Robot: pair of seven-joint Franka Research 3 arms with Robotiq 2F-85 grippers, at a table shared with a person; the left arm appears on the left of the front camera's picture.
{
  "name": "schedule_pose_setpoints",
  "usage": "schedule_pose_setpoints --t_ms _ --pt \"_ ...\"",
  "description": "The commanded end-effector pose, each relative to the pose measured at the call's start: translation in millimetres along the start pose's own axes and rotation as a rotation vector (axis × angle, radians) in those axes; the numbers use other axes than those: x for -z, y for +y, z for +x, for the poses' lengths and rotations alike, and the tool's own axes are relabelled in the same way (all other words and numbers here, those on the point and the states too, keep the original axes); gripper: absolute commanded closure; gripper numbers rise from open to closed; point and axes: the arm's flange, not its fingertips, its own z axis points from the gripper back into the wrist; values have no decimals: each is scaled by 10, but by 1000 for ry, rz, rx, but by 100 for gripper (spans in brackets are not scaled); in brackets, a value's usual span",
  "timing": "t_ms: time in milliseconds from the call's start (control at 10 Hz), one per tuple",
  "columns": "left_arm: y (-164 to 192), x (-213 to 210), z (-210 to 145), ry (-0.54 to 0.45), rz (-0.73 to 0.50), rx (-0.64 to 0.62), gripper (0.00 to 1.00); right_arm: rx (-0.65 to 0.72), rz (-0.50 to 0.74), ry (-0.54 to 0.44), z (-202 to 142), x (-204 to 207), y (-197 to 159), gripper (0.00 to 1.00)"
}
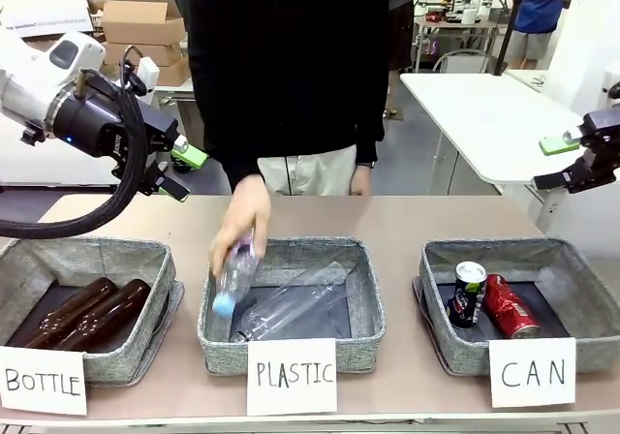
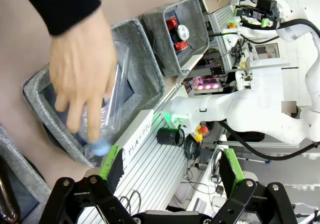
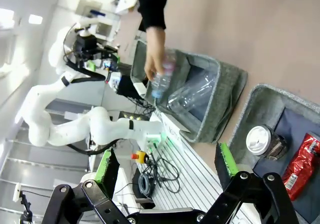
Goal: Sort the can waste into the basket.
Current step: Pick up the can waste from the table and place it in the right Fabric basket.
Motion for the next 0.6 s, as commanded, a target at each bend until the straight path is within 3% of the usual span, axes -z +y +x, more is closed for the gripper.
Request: schedule_pose_setpoints --t_ms 0,500 --pt "-19 -34 -11 14 4 -3 0 23 -5 0 -13 -12 34 0" --pt "-19 -34 -11 14 4 -3 0 23 -5 0 -13 -12 34 0"
